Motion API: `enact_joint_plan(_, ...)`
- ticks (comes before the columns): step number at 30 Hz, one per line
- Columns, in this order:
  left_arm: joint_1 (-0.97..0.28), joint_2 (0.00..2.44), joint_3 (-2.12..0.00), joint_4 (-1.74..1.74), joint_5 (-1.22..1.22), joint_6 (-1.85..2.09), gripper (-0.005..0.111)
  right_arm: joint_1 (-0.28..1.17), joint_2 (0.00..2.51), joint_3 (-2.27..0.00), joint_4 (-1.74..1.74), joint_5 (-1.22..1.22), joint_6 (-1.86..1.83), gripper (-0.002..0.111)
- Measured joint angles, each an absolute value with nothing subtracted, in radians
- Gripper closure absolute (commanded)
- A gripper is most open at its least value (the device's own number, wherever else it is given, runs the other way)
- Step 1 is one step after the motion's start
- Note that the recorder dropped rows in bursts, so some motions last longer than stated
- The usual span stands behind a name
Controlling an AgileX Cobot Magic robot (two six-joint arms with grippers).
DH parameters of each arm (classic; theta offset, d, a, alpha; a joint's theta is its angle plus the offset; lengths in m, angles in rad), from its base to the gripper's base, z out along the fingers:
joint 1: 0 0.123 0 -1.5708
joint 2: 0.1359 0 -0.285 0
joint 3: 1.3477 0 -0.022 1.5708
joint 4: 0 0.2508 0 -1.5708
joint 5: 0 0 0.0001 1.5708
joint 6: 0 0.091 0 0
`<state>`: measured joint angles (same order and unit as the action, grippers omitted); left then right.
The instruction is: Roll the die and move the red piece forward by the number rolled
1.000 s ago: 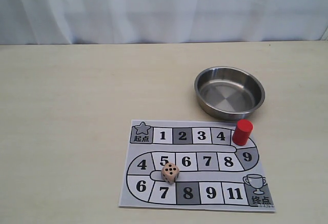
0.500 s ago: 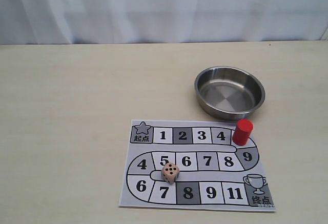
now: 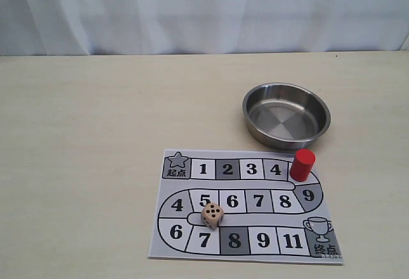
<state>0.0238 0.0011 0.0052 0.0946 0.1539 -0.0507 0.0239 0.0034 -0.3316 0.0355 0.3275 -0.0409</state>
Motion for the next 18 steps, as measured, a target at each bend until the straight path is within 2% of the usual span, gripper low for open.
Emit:
enact_joint_plan(8, 0.024, 0.001, 0.005, 0.095, 0.154, -0.051, 0.107, 0.024, 0.005, -0.018, 0.036, 0.137, -0.075, 0.104)
enact_joint_plan(18, 0.024, 0.001, 0.005, 0.095, 0.154, -0.051, 0.107, 0.024, 0.005, -0.001, 0.06, 0.218, -0.108, 0.104)
